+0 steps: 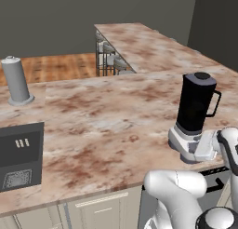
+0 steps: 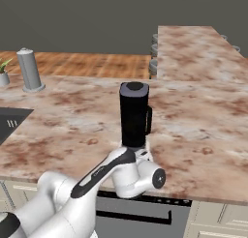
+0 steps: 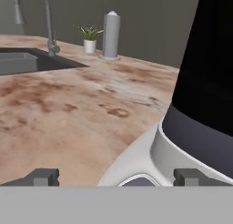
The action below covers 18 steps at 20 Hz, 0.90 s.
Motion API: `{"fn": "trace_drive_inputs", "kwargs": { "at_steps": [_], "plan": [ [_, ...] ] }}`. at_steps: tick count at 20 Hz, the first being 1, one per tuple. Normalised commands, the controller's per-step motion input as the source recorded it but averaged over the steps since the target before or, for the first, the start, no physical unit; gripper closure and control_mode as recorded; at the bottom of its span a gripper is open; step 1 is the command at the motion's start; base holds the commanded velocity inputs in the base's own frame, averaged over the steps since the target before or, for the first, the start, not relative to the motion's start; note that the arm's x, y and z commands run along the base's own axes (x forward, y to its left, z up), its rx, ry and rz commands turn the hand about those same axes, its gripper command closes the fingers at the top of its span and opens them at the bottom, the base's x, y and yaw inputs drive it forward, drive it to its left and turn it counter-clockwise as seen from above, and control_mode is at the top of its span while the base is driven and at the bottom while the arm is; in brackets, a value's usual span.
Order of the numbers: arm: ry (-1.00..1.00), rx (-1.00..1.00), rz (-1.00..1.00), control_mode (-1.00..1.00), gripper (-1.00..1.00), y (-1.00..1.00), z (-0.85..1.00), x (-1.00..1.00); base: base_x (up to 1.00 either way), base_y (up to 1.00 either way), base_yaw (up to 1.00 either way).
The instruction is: Grab the garlic and lemon from the fridge, place them in the blender, close the lid, and turn on the blender to create a marinade.
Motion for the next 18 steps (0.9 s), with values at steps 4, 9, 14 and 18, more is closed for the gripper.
{"fn": "trace_drive_inputs", "kwargs": {
  "at_steps": [4,9,14,18],
  "plan": [
    [0.0,0.0,0.05,-1.0,-1.0,-0.16,-0.17,0.18,0.0,0.0,0.0],
    [0.0,0.0,0.02,-1.0,-1.0,-0.06,-0.19,0.2,0.0,0.0,0.0],
    [0.0,0.0,0.0,-1.0,-1.0,-0.01,-0.05,0.23,0.0,0.0,0.0],
    [0.0,0.0,0.0,-1.0,-1.0,0.05,-0.01,0.46,0.0,0.0,0.0]
  ]
}}
